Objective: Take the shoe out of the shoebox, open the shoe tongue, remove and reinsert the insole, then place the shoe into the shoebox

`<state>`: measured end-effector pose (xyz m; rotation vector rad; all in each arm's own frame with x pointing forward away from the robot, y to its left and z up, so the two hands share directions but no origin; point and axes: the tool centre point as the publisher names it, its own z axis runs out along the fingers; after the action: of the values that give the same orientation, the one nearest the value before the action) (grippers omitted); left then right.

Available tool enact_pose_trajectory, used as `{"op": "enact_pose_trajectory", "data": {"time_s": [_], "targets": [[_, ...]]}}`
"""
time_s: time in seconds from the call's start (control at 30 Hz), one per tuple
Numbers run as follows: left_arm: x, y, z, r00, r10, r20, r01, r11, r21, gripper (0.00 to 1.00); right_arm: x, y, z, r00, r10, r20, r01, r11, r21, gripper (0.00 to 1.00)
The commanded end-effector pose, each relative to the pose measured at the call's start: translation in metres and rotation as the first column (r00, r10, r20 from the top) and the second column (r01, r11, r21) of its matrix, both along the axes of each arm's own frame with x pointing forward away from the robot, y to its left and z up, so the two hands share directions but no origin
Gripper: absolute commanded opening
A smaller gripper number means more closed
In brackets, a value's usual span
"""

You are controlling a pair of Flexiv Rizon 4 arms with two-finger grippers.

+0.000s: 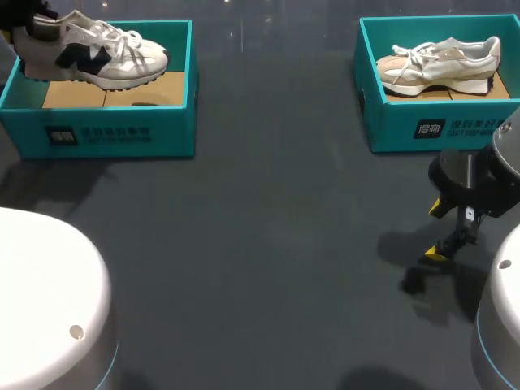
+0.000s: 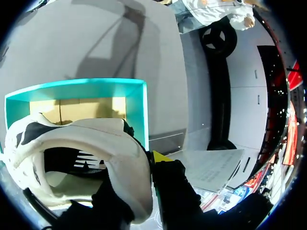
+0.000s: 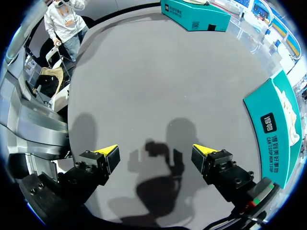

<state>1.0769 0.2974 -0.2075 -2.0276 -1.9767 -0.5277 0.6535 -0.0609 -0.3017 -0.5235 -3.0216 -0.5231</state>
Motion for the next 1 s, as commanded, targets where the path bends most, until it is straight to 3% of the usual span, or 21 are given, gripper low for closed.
{"op": "enact_pose_trajectory", "data": {"time_s": [0.03,0.67,1.0], "targets": [[0.000,0.000,0.002,1.000,-0.001,-0.001,0.001,1.000,-0.001,0.00,-0.002,0.000,0.000,1.000,-0.001,0.003,0.001,1.000,0.000,1.00],[-0.003,-0.015,-0.061,0.995,0.027,-0.092,-0.024,0.999,0.036,0.00,-0.002,0.000,0.000,1.000,-0.001,0.003,0.001,1.000,0.000,1.00],[-0.013,-0.021,-0.080,0.994,0.018,-0.104,-0.014,0.999,0.033,0.00,-0.002,0.000,0.000,1.000,-0.001,0.003,0.001,1.000,0.000,1.00]]}}
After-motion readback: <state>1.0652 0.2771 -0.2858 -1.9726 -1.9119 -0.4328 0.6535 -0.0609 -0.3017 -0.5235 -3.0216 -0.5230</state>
